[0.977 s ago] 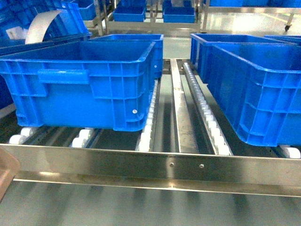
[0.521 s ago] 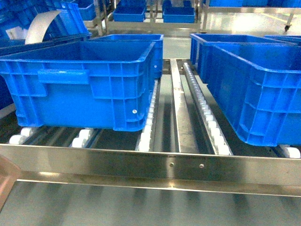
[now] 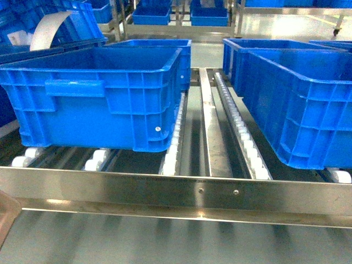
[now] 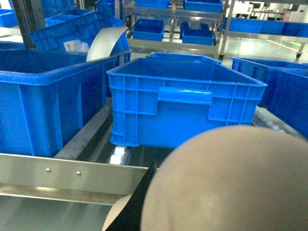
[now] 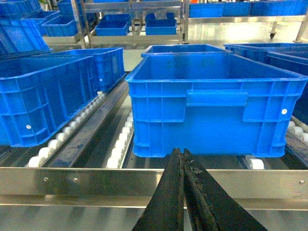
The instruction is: Place part in tray to right shelf
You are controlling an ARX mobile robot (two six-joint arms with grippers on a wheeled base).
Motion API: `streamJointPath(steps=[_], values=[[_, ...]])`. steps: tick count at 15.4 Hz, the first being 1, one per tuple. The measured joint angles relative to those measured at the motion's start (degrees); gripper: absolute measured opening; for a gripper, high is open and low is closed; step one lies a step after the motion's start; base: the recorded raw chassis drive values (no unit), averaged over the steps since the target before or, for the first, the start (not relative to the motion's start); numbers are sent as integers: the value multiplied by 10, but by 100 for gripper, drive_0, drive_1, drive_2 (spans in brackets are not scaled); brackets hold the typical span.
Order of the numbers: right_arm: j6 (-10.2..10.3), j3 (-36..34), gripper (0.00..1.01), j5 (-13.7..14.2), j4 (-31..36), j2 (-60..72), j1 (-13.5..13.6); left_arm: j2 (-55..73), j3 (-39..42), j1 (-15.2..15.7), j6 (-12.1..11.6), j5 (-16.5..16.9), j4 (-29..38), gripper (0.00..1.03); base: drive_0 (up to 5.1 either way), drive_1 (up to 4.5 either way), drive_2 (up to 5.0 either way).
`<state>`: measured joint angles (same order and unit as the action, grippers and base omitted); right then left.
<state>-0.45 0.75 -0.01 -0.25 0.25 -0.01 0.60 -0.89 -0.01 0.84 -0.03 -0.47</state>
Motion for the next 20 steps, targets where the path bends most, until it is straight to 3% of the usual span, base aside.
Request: streamJointPath(steps=[9,12,17,19,20], values=[[0,0,4,0,0,0,0,0,0,0,0,0,0,13,0,0,0],[0,0,44,0,0,0,0,0,0,0,0,0,0,13,0,0,0],[0,0,68,0,0,0,0,0,0,0,0,0,0,13,0,0,0],[0,0,95,0,0,0,0,0,0,0,0,0,0,13,0,0,0],[0,0,99,0,0,0,0,0,0,0,0,0,0,13,0,0,0]])
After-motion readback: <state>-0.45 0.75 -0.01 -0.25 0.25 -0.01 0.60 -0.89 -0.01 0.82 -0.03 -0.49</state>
